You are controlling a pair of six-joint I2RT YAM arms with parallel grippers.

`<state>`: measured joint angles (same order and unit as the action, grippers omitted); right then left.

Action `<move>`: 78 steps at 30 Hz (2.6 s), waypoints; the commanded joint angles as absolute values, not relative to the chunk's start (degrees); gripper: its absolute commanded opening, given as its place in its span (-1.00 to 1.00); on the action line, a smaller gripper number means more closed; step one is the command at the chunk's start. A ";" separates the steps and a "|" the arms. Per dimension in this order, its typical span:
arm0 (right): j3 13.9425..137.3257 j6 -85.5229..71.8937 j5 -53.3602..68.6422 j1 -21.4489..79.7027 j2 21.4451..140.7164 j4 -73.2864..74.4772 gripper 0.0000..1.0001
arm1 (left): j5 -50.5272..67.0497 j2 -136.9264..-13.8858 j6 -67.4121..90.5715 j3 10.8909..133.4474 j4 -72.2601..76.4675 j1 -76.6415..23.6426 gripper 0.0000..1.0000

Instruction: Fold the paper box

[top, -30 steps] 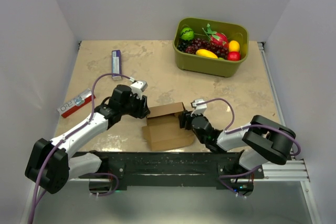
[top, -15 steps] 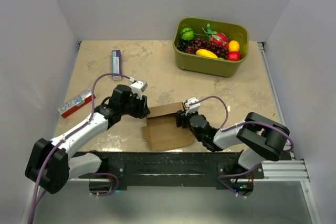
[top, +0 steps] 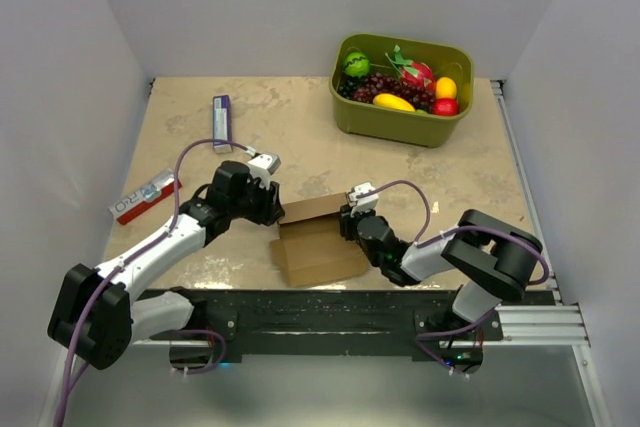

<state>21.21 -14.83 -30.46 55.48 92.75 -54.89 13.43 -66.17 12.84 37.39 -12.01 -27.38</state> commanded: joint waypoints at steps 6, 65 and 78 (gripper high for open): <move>24.08 -22.14 -37.70 55.90 94.13 -52.47 -0.42 | 15.29 -67.15 11.34 38.76 -12.66 -27.25 -0.20; 22.32 -41.29 -35.43 57.04 57.22 -7.83 0.81 | 16.00 -57.93 10.99 37.71 -8.18 -23.47 0.64; 22.95 -52.64 -25.40 56.95 57.39 8.01 0.65 | 5.28 -59.14 0.27 44.37 -8.00 -37.51 0.62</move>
<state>23.88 -48.01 -28.64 56.73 57.65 5.76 11.64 -57.19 6.39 38.68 -9.15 -30.57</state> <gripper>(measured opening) 0.842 0.813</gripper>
